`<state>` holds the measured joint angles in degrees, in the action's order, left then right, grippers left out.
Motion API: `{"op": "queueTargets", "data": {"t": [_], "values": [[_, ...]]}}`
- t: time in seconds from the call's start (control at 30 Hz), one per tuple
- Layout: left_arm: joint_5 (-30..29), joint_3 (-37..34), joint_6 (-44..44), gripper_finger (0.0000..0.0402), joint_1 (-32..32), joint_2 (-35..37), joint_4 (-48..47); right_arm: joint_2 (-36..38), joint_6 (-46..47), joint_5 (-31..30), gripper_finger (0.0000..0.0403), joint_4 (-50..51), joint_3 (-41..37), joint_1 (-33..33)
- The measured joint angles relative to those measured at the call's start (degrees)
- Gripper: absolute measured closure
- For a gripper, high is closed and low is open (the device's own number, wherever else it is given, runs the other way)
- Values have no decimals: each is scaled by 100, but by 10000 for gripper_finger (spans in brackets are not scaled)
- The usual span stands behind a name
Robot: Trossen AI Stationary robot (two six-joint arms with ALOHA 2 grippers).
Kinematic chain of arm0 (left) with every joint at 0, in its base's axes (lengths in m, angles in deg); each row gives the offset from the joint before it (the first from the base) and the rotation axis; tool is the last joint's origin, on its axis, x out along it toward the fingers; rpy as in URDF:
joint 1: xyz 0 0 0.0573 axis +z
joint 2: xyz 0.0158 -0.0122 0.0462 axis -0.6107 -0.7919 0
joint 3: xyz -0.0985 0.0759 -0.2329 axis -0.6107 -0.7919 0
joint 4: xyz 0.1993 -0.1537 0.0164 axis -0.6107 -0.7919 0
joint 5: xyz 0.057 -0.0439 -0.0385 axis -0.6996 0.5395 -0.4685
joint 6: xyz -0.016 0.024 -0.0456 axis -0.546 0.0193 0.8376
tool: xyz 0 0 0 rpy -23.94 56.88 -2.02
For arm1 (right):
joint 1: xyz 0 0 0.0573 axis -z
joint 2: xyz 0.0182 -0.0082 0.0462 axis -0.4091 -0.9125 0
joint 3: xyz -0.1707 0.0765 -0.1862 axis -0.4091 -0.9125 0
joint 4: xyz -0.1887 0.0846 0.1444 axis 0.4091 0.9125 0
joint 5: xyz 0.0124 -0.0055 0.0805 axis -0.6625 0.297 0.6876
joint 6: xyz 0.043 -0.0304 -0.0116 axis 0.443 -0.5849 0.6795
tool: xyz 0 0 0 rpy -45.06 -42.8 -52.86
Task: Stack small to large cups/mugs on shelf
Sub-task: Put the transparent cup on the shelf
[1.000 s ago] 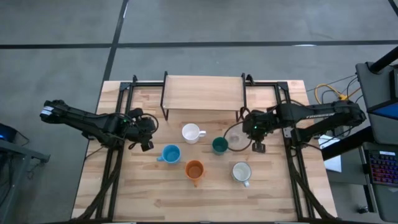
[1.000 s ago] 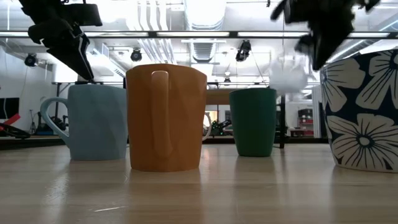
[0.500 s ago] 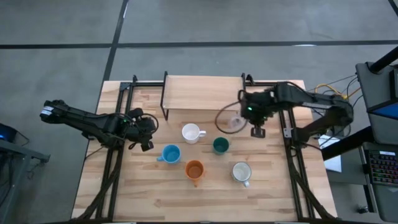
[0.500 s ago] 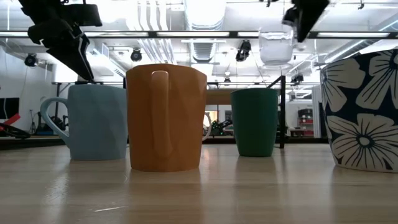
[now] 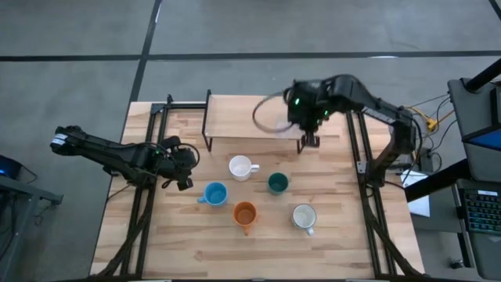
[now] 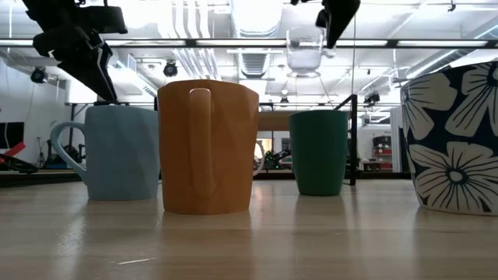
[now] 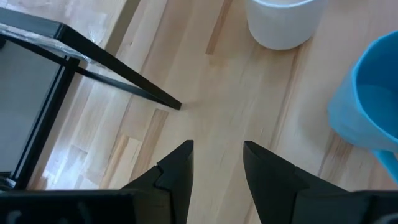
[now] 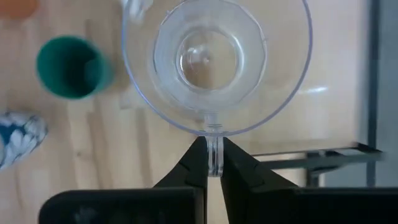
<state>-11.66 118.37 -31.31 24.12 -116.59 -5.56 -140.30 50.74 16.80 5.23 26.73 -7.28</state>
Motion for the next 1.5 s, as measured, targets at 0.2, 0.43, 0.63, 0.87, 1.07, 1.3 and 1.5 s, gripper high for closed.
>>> {"op": "queueTargets", "data": {"t": [0.2, 0.43, 0.63, 0.87, 1.07, 1.3, 1.5], "values": [[72, -4, -1, 276, 0, -2, 7, 58, -55, 271, 390, 4, 374, 735], [141, -4, -2, 276, -2, 7, 6, -42, 148, 273, 390, 8, 261, 1178], [142, -7, -2, 276, -2, 7, 6, -244, 427, 227, 385, 1, 97, 1417], [146, -9, -2, 276, -2, 9, 8, -417, 384, 58, 384, 3, 34, 1598], [149, -9, -2, 276, -2, 9, 8, -471, 342, 66, 383, 4, 19, 1783], [149, -9, -2, 276, -2, 9, 8, -540, 737, -96, 382, -301, 17, 2062], [149, -12, 4, 276, 0, 9, 10, -650, 1079, -72, 382, -471, 17, 2302]]}}
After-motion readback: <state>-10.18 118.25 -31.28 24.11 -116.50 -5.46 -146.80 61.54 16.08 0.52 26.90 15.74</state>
